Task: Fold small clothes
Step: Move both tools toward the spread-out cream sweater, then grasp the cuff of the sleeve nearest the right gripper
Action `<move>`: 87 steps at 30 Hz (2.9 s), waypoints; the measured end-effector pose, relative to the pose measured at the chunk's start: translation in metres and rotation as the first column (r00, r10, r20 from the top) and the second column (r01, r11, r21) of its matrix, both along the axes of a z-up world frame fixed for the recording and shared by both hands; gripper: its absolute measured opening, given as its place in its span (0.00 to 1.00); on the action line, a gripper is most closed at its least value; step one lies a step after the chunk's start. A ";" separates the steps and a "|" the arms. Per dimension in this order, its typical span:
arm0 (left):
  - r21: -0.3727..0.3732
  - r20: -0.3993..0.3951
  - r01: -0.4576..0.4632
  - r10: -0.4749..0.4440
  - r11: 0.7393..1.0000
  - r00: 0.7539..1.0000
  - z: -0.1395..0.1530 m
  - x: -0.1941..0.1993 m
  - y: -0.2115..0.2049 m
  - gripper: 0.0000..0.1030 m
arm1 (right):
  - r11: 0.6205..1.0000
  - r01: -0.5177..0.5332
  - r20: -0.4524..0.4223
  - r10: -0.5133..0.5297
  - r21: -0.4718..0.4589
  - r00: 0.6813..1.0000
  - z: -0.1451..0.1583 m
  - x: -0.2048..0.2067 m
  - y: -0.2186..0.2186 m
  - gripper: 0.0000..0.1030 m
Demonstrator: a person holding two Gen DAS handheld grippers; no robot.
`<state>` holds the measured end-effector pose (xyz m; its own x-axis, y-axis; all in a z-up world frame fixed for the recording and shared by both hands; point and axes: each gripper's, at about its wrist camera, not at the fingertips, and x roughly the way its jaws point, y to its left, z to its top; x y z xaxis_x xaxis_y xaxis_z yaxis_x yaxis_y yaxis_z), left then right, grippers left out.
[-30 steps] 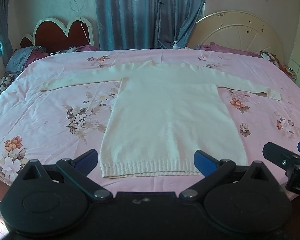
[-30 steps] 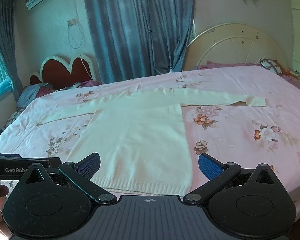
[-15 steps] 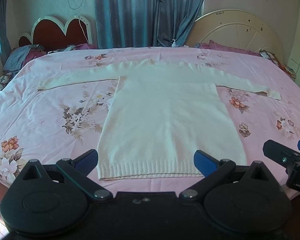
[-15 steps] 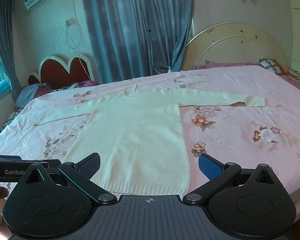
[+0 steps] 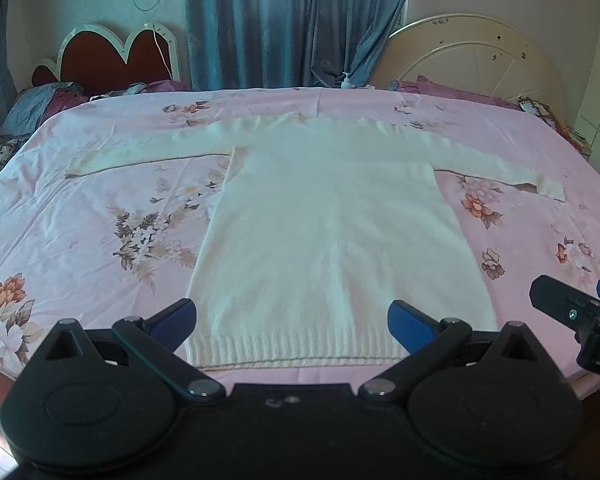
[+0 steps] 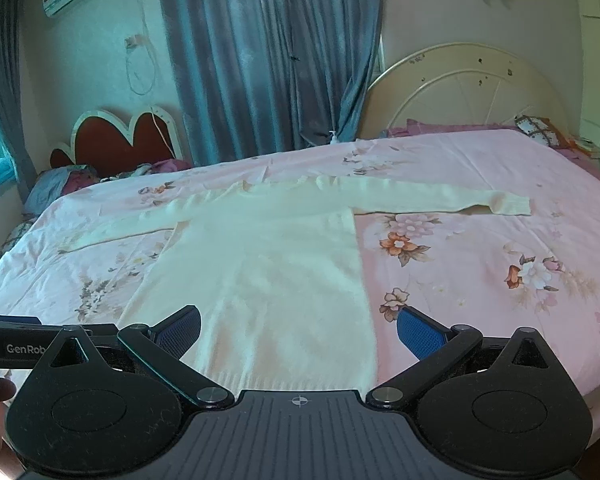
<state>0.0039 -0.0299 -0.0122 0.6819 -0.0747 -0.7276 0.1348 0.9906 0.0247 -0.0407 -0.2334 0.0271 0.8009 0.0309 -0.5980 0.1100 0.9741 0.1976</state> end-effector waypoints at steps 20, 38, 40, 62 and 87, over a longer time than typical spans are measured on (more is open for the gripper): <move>0.011 -0.051 0.027 -0.026 1.000 0.998 -0.027 0.102 -0.002 0.99 | 0.994 0.106 -0.080 -0.108 -0.030 0.991 -0.036 0.094 -0.033 1.00; 0.000 -0.054 0.081 -0.081 0.997 0.995 -0.057 0.227 -0.002 0.99 | 0.965 0.236 -0.139 -0.252 -0.116 0.958 -0.066 0.203 -0.082 1.00; -0.003 -0.054 0.067 -0.067 0.998 0.996 -0.061 0.236 -0.006 0.99 | 0.965 0.238 -0.149 -0.253 -0.114 0.956 -0.071 0.213 -0.097 1.00; 0.062 -0.075 -0.007 0.011 0.998 0.997 -0.098 0.282 -0.078 0.99 | 0.908 0.402 -0.234 -0.369 0.113 0.899 -0.147 0.273 -0.323 1.00; 0.091 -0.095 -0.025 0.034 0.996 0.995 -0.111 0.309 -0.085 0.97 | 0.794 0.603 -0.169 -0.586 0.078 0.793 -0.151 0.267 -0.401 0.52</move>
<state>0.3133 -0.1149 -0.1234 0.6096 0.0127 -0.7926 0.1118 0.9885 0.1019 0.2259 -0.6346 -0.1241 0.6004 -0.3466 -0.7207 0.6923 0.6764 0.2514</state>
